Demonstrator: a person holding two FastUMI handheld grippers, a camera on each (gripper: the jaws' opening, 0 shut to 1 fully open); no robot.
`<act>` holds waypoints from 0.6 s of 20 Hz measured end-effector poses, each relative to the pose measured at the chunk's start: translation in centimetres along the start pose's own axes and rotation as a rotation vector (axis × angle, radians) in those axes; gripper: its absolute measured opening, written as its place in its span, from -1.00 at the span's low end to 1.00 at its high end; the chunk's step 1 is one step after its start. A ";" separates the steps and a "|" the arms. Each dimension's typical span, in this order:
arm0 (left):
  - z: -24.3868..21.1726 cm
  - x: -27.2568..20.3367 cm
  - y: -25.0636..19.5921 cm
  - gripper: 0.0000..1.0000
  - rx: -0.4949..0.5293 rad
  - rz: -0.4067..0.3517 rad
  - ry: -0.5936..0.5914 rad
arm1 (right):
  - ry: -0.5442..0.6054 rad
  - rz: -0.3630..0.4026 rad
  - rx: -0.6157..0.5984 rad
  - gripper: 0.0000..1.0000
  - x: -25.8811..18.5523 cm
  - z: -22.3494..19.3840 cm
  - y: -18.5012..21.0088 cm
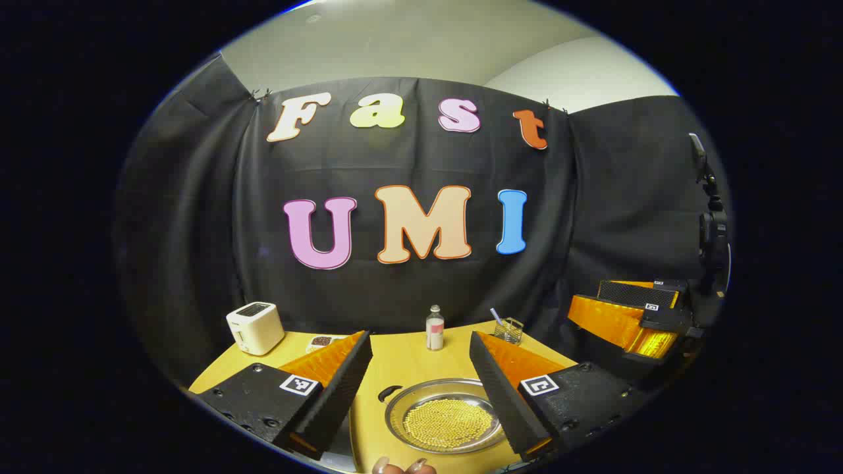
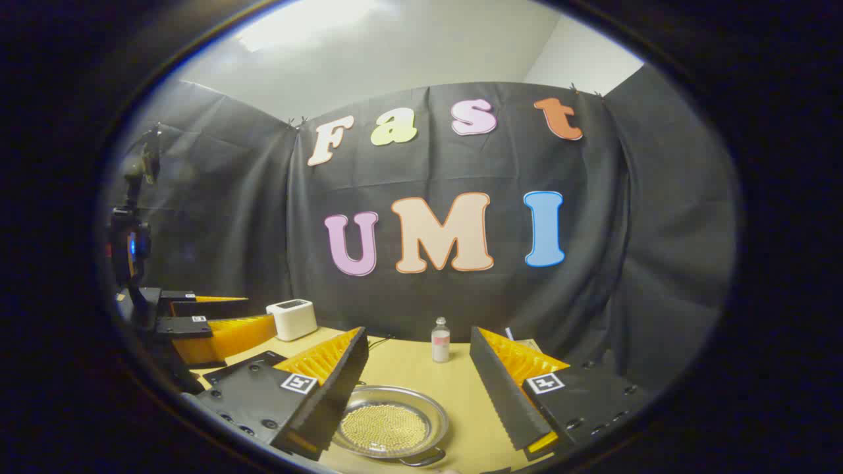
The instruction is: First push the handle of the pot to place it horizontally, then grasp the pot with both hands and set it on the induction cooktop.
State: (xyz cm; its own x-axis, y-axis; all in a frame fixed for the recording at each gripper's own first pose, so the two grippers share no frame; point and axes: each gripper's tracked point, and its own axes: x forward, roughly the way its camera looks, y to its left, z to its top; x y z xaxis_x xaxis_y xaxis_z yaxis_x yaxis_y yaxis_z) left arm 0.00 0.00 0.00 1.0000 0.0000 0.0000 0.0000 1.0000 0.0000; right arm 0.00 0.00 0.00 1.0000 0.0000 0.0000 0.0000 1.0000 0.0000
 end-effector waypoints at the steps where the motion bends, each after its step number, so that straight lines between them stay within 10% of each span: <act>1: -0.4 0.0 -0.2 0.92 0.000 -0.005 0.013 | 0.009 0.001 0.000 0.97 -0.1 -0.3 -0.1; 12: 0.4 -0.4 -1.6 0.86 -0.061 -0.045 -0.026 | -0.006 0.007 -0.035 0.96 -0.4 0.3 -0.5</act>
State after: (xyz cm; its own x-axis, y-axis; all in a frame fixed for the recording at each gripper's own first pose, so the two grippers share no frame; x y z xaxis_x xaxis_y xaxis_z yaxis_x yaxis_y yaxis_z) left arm -0.40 -1.62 0.38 0.9986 -0.0441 0.0276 0.0457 0.9971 -0.0608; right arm -0.44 -0.52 0.25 1.0000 0.0067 0.0056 -0.0065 0.9994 -0.0352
